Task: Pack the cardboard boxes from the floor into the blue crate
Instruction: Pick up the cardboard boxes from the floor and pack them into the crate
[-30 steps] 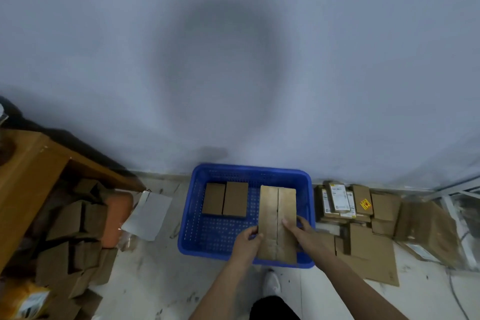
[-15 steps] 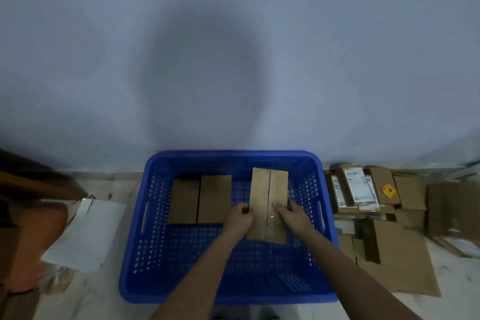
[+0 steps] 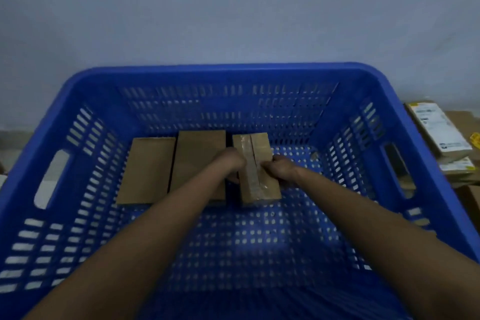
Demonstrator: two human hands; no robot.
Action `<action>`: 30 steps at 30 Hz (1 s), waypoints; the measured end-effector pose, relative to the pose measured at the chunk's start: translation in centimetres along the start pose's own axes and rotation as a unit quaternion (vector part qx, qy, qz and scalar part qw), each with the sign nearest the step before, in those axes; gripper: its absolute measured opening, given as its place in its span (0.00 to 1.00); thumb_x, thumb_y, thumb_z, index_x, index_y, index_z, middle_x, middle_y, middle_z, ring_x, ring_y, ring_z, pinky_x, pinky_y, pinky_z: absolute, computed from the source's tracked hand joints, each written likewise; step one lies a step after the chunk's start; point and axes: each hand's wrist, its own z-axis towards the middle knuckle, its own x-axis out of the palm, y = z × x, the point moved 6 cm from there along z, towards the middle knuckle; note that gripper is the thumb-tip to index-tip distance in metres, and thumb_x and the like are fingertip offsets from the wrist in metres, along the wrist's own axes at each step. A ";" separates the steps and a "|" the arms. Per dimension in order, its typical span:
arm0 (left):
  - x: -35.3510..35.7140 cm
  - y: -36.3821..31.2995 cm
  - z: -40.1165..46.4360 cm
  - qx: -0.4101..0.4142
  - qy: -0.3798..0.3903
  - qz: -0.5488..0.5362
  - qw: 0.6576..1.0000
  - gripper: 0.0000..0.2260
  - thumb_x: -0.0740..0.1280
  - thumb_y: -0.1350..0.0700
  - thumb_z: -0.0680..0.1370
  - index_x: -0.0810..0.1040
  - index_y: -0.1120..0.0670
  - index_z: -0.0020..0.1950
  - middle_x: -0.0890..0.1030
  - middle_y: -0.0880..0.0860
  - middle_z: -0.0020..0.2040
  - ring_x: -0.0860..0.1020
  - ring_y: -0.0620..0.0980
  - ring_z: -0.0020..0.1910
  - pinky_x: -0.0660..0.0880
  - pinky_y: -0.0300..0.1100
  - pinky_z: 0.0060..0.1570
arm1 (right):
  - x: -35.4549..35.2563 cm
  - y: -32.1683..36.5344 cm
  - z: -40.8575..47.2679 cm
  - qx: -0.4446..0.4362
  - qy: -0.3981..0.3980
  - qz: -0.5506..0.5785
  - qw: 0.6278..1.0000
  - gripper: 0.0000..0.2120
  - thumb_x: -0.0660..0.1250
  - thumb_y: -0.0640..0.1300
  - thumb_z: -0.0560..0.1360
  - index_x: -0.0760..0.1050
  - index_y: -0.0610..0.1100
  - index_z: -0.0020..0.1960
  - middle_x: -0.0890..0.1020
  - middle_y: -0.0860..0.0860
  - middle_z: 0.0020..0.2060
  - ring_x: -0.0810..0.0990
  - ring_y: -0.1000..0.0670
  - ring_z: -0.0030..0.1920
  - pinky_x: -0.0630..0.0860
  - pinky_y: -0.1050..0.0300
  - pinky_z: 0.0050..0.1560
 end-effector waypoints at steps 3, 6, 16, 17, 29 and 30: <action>-0.3 -0.1 0.6 0.014 -0.029 0.032 0.999 0.13 0.60 0.61 0.79 0.72 0.65 0.61 0.79 0.64 0.55 0.82 0.62 0.49 0.81 0.56 0.50 | 1.0 0.0 1.4 0.004 0.000 -0.012 1.000 0.17 0.58 0.44 0.81 0.66 0.41 0.68 0.76 0.43 0.58 0.78 0.47 0.47 0.75 0.57 0.35; -1.0 -0.9 -0.3 0.045 -0.077 0.132 0.987 0.05 0.59 0.63 0.79 0.73 0.64 0.50 0.79 0.59 0.47 0.81 0.58 0.43 0.80 0.48 0.44 | 1.8 0.1 2.4 0.013 -0.012 -0.018 1.000 0.15 0.60 0.45 0.80 0.66 0.43 0.65 0.76 0.43 0.52 0.79 0.42 0.47 0.79 0.49 0.44; 1.5 -2.3 -2.0 0.192 -0.156 0.391 0.887 0.11 0.58 0.64 0.80 0.79 0.61 0.55 0.78 0.59 0.55 0.79 0.57 0.52 0.73 0.44 0.44 | 3.4 0.6 1.7 0.019 0.015 -0.037 0.999 0.31 0.61 0.47 0.78 0.52 0.42 0.76 0.76 0.41 0.57 0.79 0.43 0.45 0.78 0.49 0.42; 1.5 -2.3 -1.9 0.194 -0.148 0.393 0.887 0.11 0.58 0.64 0.80 0.79 0.61 0.55 0.78 0.59 0.55 0.79 0.57 0.52 0.72 0.44 0.43 | 3.2 0.7 1.7 0.021 0.020 -0.054 0.998 0.30 0.60 0.47 0.79 0.52 0.42 0.76 0.76 0.40 0.55 0.77 0.44 0.41 0.77 0.50 0.41; -3.8 -7.9 -14.5 0.176 -0.132 0.332 0.917 0.11 0.60 0.57 0.78 0.74 0.58 0.59 0.77 0.59 0.57 0.77 0.57 0.54 0.72 0.46 0.43 | -8.7 7.1 -13.9 -0.095 -0.089 -0.137 0.982 0.33 0.63 0.55 0.78 0.54 0.47 0.77 0.71 0.42 0.68 0.75 0.42 0.59 0.73 0.51 0.55; -5.1 -9.1 -16.5 0.184 -0.138 0.315 0.921 0.12 0.61 0.56 0.78 0.73 0.58 0.59 0.77 0.59 0.57 0.76 0.57 0.54 0.72 0.45 0.42 | -10.1 7.9 -16.4 -0.103 -0.099 -0.135 0.981 0.35 0.63 0.56 0.77 0.53 0.48 0.78 0.69 0.42 0.70 0.74 0.41 0.63 0.73 0.50 0.59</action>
